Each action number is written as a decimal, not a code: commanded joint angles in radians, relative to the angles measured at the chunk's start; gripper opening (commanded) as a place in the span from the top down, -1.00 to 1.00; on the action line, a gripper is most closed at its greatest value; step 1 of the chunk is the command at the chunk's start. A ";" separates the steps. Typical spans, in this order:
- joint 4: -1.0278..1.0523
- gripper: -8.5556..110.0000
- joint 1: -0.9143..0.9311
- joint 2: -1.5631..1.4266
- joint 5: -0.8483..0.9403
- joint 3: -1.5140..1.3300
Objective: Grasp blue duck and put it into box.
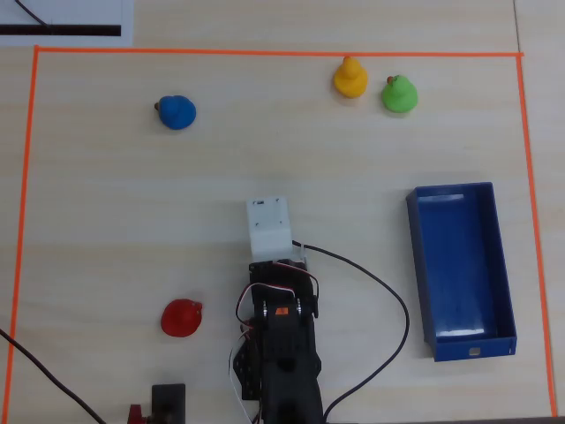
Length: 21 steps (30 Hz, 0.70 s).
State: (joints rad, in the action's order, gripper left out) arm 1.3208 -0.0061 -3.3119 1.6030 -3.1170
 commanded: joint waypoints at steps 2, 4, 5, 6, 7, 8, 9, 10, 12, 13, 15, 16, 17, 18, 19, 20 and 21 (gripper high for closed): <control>0.026 0.82 0.003 0.000 -0.003 0.006; 0.026 0.82 0.003 0.000 -0.003 0.006; 0.026 0.82 0.003 0.000 -0.003 0.006; 0.026 0.82 0.003 0.000 -0.003 0.006; 0.026 0.82 0.003 0.000 -0.003 0.006; 0.026 0.82 0.003 0.000 -0.003 0.006; 0.026 0.82 0.003 0.000 -0.003 0.006; 0.026 0.82 0.003 0.000 -0.003 0.006; 0.026 0.82 0.003 0.000 -0.003 0.006; 0.026 0.82 0.003 0.000 -0.003 0.006; 0.026 0.82 0.003 0.000 -0.003 0.006; 0.026 0.82 0.003 0.000 -0.003 0.006; 0.026 0.82 0.003 0.000 -0.003 0.006; 0.026 0.81 0.003 0.000 -0.003 0.006; 0.026 0.80 0.003 0.000 -0.003 0.006; 0.026 0.78 0.003 0.000 -0.003 0.006; 0.026 0.77 0.000 0.000 -0.003 0.006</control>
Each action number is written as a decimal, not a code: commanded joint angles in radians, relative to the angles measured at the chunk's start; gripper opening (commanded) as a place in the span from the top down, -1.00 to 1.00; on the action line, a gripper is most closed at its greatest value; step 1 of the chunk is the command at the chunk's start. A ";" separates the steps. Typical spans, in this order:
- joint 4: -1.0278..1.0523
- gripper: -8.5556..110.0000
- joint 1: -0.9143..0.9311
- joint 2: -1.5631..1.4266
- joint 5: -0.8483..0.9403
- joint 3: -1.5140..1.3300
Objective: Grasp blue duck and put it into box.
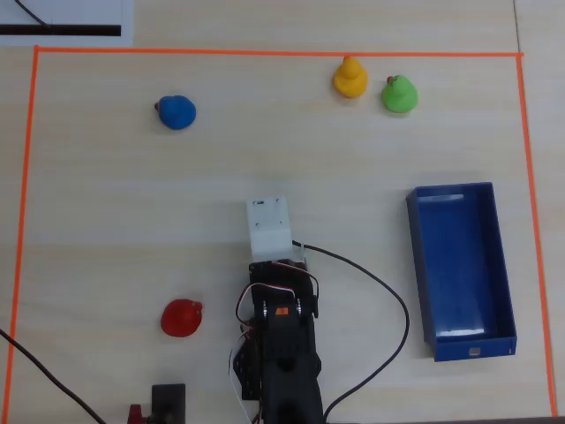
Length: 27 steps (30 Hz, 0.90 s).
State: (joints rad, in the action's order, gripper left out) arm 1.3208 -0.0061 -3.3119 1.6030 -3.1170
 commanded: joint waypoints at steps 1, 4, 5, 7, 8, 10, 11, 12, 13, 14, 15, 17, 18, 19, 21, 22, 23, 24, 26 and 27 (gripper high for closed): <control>0.026 0.78 -0.008 0.000 -0.003 0.006; 0.026 0.75 -0.006 0.000 -0.003 0.006; 0.026 0.75 0.000 0.000 -0.003 0.006; 0.026 0.75 0.006 0.000 -0.003 0.006; 0.026 0.75 0.006 0.000 -0.003 0.006; 0.026 0.76 0.006 0.000 -0.003 0.006; 0.026 0.80 0.009 0.000 -0.003 0.006; 0.026 0.81 0.015 0.000 -0.003 0.006; 0.026 0.82 0.020 0.000 -0.005 0.006; 0.026 0.85 0.021 0.000 -0.005 0.006; 0.026 0.85 0.021 0.002 -0.003 0.006; -0.017 0.85 0.011 0.040 -0.008 0.026; -0.057 0.85 0.011 0.086 -0.025 0.061; -0.104 0.85 0.009 0.137 -0.052 0.109; -0.169 0.85 -0.009 0.244 -0.092 0.215; -0.192 0.85 -0.020 0.301 -0.107 0.272; -0.210 0.85 -0.031 0.356 -0.124 0.333; -0.221 0.85 -0.041 0.411 -0.140 0.399; -0.232 0.85 -0.069 0.522 -0.175 0.532; -0.239 0.85 -0.087 0.566 -0.196 0.597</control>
State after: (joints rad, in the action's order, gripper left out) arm 1.1183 -0.0522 -2.9161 1.4603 -2.7826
